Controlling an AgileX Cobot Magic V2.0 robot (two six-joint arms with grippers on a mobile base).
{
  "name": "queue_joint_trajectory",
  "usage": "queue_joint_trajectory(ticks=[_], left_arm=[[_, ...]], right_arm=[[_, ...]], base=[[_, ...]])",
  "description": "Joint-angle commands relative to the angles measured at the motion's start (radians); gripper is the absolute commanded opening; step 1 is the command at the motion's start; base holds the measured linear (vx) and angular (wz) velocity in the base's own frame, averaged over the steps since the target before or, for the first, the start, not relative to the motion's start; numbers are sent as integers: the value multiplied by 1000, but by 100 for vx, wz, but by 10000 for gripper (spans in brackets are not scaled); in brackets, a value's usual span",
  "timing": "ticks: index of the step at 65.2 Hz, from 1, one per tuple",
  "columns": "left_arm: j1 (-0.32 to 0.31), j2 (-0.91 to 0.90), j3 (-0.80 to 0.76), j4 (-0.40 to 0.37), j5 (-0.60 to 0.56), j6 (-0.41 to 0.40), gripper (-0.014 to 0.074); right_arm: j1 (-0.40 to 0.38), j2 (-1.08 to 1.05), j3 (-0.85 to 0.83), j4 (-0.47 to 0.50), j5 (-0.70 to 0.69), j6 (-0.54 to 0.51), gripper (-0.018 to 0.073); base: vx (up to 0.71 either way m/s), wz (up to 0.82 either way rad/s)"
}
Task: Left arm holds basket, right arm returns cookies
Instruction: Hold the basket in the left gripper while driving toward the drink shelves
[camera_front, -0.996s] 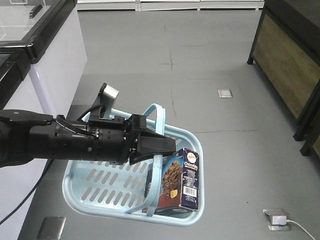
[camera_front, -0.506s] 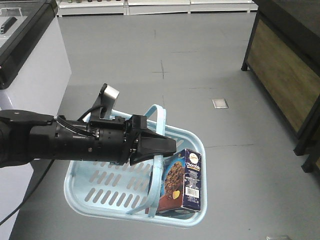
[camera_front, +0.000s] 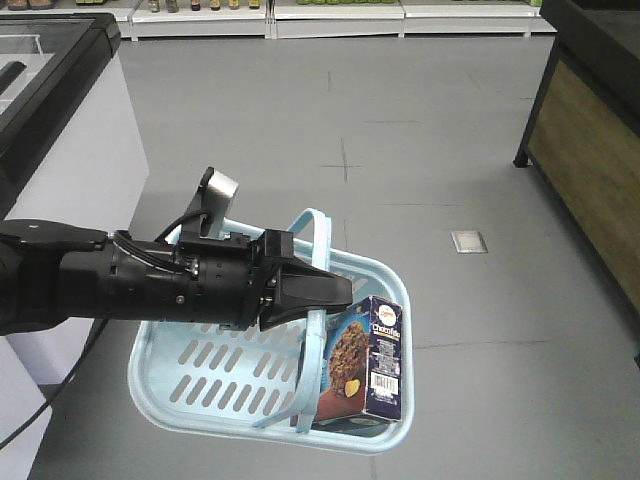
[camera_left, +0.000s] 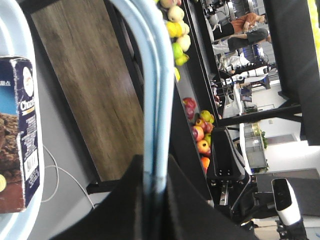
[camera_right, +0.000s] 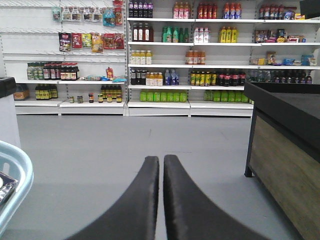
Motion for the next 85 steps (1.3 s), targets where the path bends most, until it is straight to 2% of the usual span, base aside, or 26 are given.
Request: queue_joint_trajectory(ticks=[1, 85], left_arm=[[-4, -50, -27, -120, 55, 14, -6], [-4, -50, -27, -120, 55, 14, -6]], right_arm=[[-1, -13, 17, -6, -75, -3, -11], [-1, -13, 17, -6, -75, -3, -11]], base=[[39, 8], [44, 1]])
